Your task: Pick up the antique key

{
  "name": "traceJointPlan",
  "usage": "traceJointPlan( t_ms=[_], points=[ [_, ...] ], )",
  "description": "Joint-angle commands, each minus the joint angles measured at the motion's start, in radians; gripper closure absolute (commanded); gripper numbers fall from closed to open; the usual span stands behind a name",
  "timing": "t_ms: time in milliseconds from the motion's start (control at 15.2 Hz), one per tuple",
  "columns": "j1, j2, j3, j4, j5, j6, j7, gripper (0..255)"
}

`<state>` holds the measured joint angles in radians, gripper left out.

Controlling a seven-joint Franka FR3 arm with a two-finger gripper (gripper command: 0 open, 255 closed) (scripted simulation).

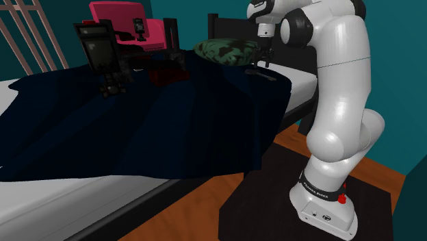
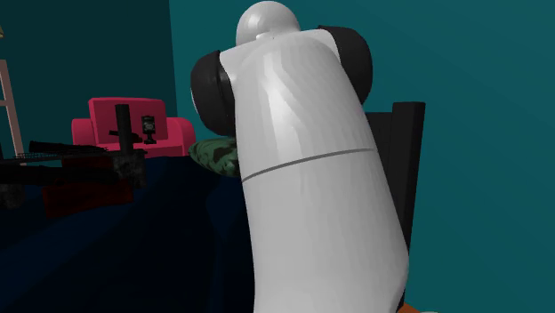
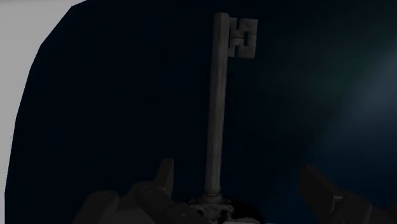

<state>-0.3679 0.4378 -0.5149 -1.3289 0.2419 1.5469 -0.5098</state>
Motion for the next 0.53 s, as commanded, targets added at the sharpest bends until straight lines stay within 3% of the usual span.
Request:
traceJointPlan(
  t_ms=[0,462],
  points=[
    [-0.020,0.036,0.001,0.030,0.016,-0.001,-0.006,0],
    [-0.008,0.037,0.004,-0.060,0.018,0.087,-0.015,0]
  ],
)
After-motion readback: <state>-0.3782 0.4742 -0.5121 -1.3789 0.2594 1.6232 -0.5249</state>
